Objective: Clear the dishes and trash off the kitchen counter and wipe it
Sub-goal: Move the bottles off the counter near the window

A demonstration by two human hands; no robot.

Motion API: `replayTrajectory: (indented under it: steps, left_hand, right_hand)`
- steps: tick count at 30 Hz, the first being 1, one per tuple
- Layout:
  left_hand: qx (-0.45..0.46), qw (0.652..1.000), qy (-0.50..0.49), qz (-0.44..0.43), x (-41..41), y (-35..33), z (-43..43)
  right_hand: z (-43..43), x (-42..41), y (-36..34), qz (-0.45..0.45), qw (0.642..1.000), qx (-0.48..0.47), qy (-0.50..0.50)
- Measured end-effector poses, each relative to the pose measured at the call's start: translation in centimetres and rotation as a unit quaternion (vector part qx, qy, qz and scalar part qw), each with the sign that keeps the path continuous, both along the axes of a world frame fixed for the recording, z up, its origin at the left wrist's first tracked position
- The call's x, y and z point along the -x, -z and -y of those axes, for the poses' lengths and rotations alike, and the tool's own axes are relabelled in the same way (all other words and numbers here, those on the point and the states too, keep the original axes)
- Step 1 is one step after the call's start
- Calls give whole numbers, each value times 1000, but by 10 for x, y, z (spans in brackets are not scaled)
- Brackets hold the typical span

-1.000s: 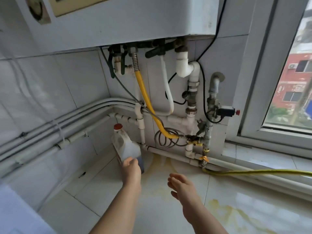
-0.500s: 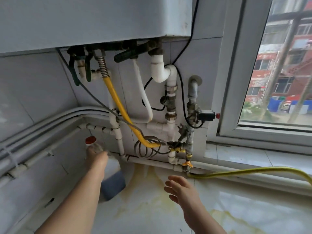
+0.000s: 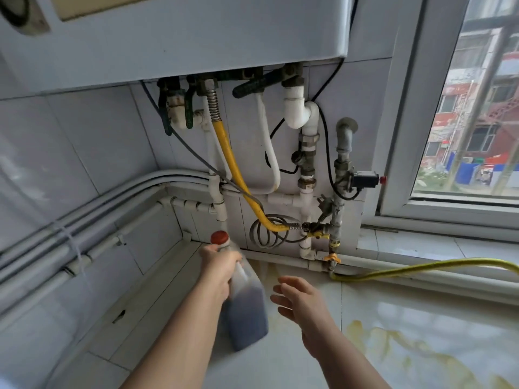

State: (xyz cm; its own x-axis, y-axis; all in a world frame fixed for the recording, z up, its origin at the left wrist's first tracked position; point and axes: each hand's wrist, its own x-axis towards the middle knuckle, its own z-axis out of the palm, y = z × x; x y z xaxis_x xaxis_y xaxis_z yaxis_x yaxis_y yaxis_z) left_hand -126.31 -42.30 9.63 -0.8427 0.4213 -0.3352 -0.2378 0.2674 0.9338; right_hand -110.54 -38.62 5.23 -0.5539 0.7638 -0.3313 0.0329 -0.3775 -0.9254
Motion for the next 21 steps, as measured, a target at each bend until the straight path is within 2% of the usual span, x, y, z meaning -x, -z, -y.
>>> replayTrajectory:
  steps: [3, 6, 13, 17, 21]
  left_hand:
    - [-50, 991, 31, 124, -15, -7, 0]
    - [-91, 976, 68, 186, -32, -3, 1]
    - [-131, 947, 170, 238, -102, -15, -13]
    - [-127, 909, 272, 290, -162, -28, -27]
    - [-119, 893, 344, 266, -216, -26, -48]
  right_hand:
    - [7, -7, -2, -1, 1000, 1, 18]
    - [7, -22, 1, 3, 999, 4, 52]
    - [-6, -81, -4, -18, 988, -12, 152]
    - [-23, -122, -12, -46, 978, -31, 203]
    - [-41, -179, -18, -48, 963, -53, 258]
